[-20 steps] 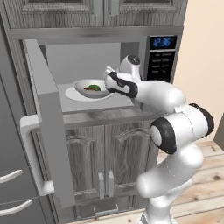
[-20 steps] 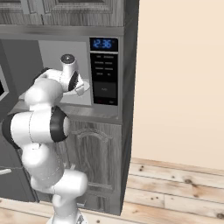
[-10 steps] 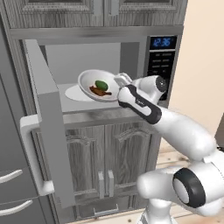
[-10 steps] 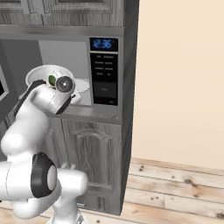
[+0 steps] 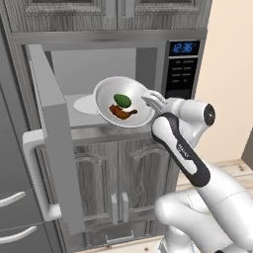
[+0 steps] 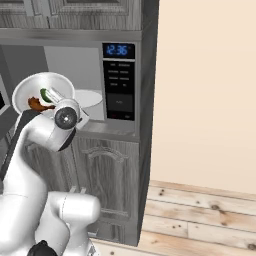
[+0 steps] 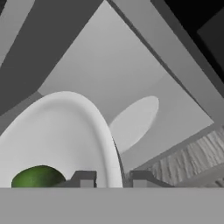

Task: The microwave is finished heating the chicken drumstick and avocado. Take the bowl containing the food and place it on the dining counter.

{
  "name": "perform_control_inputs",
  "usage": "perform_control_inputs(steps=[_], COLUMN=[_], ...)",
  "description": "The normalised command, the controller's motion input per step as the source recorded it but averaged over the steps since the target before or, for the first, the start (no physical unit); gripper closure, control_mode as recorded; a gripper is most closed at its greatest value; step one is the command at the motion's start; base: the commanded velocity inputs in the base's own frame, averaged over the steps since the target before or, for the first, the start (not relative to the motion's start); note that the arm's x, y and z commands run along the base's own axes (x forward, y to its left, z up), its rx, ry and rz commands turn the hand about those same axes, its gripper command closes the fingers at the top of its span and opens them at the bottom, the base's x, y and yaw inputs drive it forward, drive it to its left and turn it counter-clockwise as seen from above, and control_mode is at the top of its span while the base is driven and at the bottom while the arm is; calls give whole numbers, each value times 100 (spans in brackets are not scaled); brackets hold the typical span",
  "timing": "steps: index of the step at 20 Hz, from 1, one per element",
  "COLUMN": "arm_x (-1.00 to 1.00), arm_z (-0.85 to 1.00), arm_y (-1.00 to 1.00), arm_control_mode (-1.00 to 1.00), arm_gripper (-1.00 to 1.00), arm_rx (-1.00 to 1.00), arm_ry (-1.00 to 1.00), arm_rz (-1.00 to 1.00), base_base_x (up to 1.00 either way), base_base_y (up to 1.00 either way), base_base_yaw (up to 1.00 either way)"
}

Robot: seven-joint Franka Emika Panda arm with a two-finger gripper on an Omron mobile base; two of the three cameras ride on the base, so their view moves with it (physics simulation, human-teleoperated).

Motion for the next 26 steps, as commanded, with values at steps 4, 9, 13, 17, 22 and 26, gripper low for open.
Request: perform_control_inputs(steps=[4, 9, 13, 17, 22, 26], arm_x=[-94, -4, 0, -1, -9, 0], arm_z=[21, 0, 0, 0, -2, 0], arm_y=[-18, 0, 0, 0, -11, 0], arm_control_mode=[-100, -100, -100, -100, -100, 100], arm_gripper=[100, 100, 100, 100, 100, 100], arm_rx=[-38, -1, 0, 0, 0, 0], arm_ry=[3, 0, 0, 0, 0, 0], arm_rz=[19, 1, 0, 0, 0, 0], base_base_x=[0, 0, 0, 0, 0, -24], base_base_y=[0, 0, 0, 0, 0, -84], base_base_yaw=[0, 0, 0, 0, 0, 16])
